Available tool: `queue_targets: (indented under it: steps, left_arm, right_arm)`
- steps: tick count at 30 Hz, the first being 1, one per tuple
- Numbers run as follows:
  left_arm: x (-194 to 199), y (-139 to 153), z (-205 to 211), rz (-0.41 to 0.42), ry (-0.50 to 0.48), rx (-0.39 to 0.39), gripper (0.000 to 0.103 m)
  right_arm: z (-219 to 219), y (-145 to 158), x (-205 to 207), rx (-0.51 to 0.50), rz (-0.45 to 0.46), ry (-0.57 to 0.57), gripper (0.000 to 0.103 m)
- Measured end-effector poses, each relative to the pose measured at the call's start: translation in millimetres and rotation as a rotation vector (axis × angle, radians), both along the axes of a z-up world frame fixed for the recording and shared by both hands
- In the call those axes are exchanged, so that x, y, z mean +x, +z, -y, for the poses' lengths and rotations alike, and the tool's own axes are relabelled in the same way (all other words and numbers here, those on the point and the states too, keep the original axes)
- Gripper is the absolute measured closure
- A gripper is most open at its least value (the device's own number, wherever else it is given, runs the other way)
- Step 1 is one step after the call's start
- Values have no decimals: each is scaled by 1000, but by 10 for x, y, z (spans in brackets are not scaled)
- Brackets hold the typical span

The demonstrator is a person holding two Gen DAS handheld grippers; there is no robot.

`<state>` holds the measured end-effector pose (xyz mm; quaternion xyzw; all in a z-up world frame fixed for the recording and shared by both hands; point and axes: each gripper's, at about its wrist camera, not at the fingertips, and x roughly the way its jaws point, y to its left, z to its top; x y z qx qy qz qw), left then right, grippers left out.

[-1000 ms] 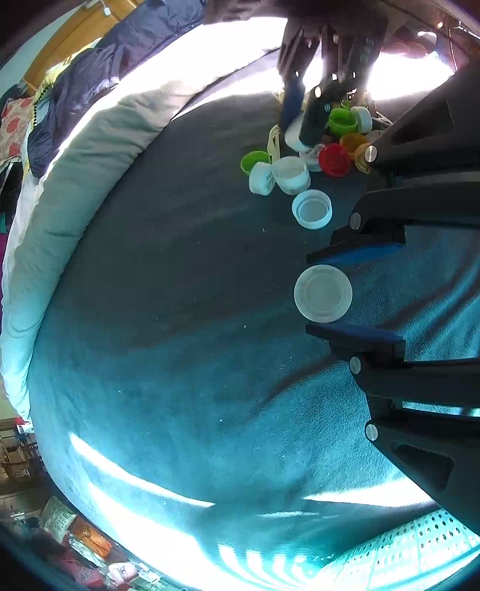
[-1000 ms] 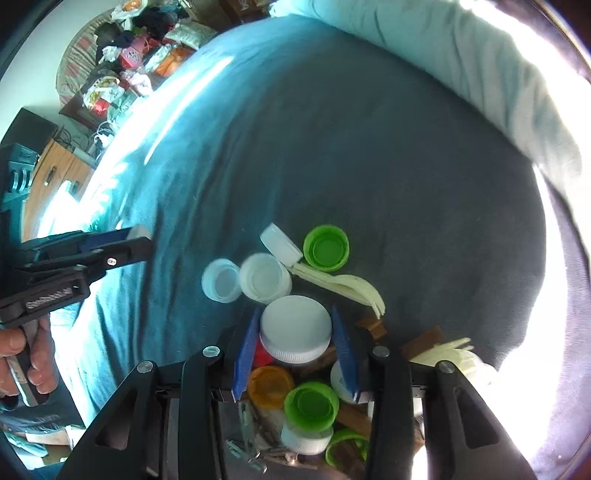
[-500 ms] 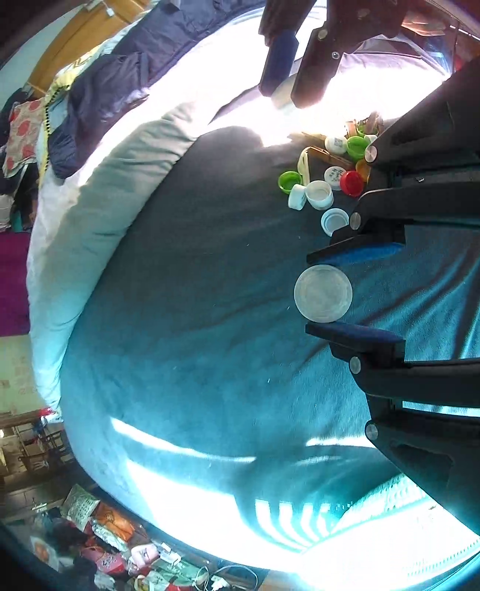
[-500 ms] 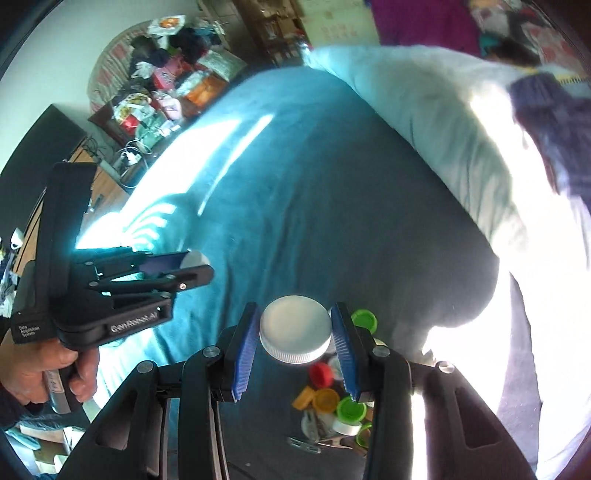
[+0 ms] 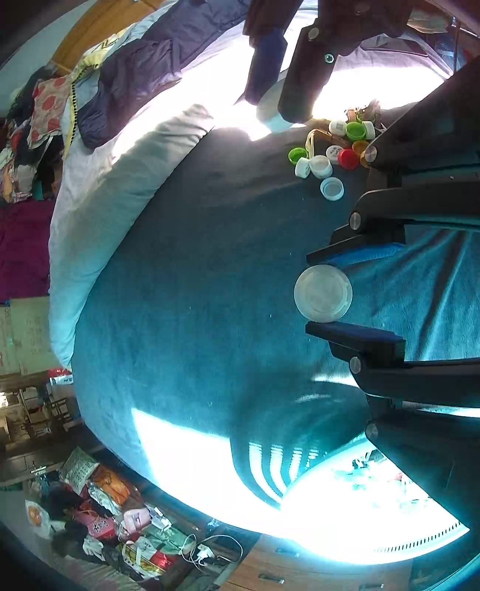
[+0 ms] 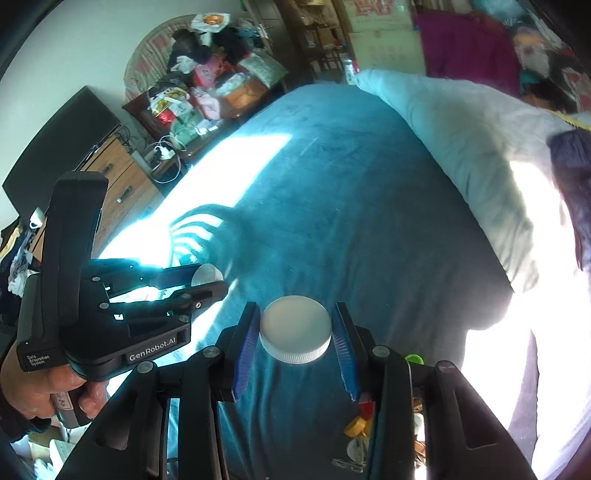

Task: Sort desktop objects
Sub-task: 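Carry the clear lid and white cap over the teal perforated basket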

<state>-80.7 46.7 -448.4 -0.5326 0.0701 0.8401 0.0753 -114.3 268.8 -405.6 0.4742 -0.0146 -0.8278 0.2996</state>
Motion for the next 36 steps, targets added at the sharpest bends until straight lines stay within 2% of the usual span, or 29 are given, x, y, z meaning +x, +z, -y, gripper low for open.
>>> queue_targets:
  steps: [9,21,36]
  left_arm:
    - [85,160,445,-27,69,-12,72]
    - [186,265,945,-30,130,-13,72]
    - [358,324,1552,-38,231,-17,72]
  right_arm:
    - [560,181,44,-5,-21,74,65]
    - [1017,333,121,6,-38,143,65]
    - [1627,348,232,9,-27,243,65]
